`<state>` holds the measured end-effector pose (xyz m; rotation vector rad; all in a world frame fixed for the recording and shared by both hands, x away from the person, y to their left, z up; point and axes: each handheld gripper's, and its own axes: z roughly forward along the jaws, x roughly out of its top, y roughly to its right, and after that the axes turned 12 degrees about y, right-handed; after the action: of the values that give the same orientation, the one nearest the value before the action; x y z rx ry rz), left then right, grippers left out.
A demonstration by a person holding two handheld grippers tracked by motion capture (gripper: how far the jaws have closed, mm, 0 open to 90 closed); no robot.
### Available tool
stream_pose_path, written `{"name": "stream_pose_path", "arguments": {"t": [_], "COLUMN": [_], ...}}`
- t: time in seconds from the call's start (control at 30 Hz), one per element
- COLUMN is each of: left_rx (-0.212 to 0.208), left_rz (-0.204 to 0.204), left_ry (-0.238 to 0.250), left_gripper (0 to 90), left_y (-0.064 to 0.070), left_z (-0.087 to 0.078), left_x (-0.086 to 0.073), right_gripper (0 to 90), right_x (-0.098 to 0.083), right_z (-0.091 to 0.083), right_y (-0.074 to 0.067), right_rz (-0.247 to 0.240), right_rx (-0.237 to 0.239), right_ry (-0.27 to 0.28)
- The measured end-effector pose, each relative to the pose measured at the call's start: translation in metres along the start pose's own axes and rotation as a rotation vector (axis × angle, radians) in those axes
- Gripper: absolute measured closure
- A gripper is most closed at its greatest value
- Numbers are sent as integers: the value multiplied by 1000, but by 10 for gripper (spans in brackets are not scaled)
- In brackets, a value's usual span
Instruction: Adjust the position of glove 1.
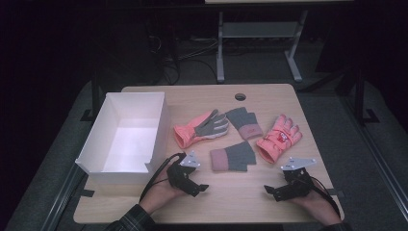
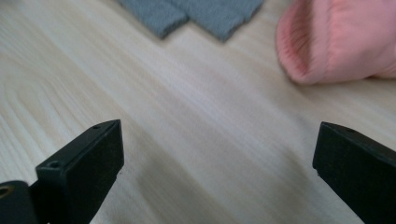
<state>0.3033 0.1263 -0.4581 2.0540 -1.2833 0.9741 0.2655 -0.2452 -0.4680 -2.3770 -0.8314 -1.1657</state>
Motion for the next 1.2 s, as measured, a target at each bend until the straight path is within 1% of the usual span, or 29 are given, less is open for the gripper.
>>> {"name": "stream_pose_path", "arguments": {"t": [0.07, 0.1, 0.23, 0.27, 0.3, 0.33, 0.37, 0.4, 0.43, 0.47, 0.5, 0.53, 0.57, 0.6, 0.63, 0.67, 0.73, 0.77, 0.8, 0.83, 0.9, 0.93, 0.97, 1.0, 1.03, 1.1, 1.13, 1.17, 1.2], "left_rx": [-6, -8, -12, -12, -11, -9, -9, -10, -9, -6, -6, -5, 4, -1, -1, 5, 9, 2, 0, 0, 1, 6, 6, 14, 18, 22, 30, 25, 31], "left_rz": [-3, -11, -8, -5, -10, -23, -23, -6, 3, 4, 4, 8, 5, -7, -11, -5, -4, -28, -28, -28, -35, -37, -37, -19, -10, -15, -16, -11, -4], "left_ry": [8, 11, 12, 12, 21, 37, 37, 48, 45, 49, 49, 56, 74, 76, 75, 73, 80, 101, 98, 98, 82, 88, 88, 81, 82, 82, 85, 79, 74], "left_gripper": [128, 128, 136, 143, 143, 145, 170, 214, 232, 254, 303, 303, 362, 434, 503, 606, 732, 801, 866, 896, 896, 897, 897, 897, 896, 896, 896, 896, 896], "left_y": [0, 1, 1, 0, 0, 0, 0, 0, 0, -1, -1, -1, -1, -2, -3, -5, -5, -8, -10, -10, -13, -16, -16, -19, -21, -23, -27, -30, -32], "left_z": [0, 1, 2, 1, 1, 0, 0, -3, -4, -5, -5, -6, -7, -7, -8, -8, -8, -8, -8, -8, -5, -1, -1, 3, 5, 8, 14, 17, 19], "left_x": [1, 1, 1, 2, 3, 4, 4, 7, 9, 10, 10, 12, 13, 16, 17, 23, 25, 30, 32, 32, 37, 40, 40, 44, 46, 48, 51, 53, 54], "right_gripper": [16, 17, 17, 25, 58, 64, 64, 65, 66, 66, 66, 66, 67, 67, 67, 67, 68, 68, 68, 68, 69, 69, 69, 69, 69, 69, 70, 71, 71], "right_x": [1, 1, 1, 3, 3, 6, 6, 7, 8, 8, 8, 8, 8, 9, 9, 10, 10, 10, 10, 10, 9, 9, 9, 9, 9, 9, 9, 8, 8], "right_z": [-2, -3, -4, -6, -6, -8, -8, -9, -10, -10, -10, -10, -10, -9, -9, -8, -8, -8, -7, -7, -7, -7, -8, -8, -8, -8, -8, -8, -8], "right_y": [1, 3, 3, 3, 3, 3, 3, 2, 2, 1, 1, 1, 0, -1, -2, -3, -3, -3, -3, -3, -2, -1, -2, -2, -1, -1, -2, -2, -2], "right_rz": [18, 19, 21, 30, 30, 36, 36, 31, 29, 24, 24, 27, 29, 29, 30, 26, 23, 24, 29, 29, 32, 36, 43, 47, 45, 38, 43, 40, 43], "right_rx": [3, 8, 18, 23, 23, 23, 23, 27, 28, 29, 29, 28, 26, 30, 32, 35, 41, 44, 45, 45, 45, 49, 48, 48, 49, 50, 48, 49, 49], "right_ry": [22, 35, 34, 52, 52, 76, 76, 76, 80, 80, 80, 79, 74, 77, 76, 78, 71, 70, 70, 70, 74, 73, 70, 70, 69, 73, 68, 63, 61]}}
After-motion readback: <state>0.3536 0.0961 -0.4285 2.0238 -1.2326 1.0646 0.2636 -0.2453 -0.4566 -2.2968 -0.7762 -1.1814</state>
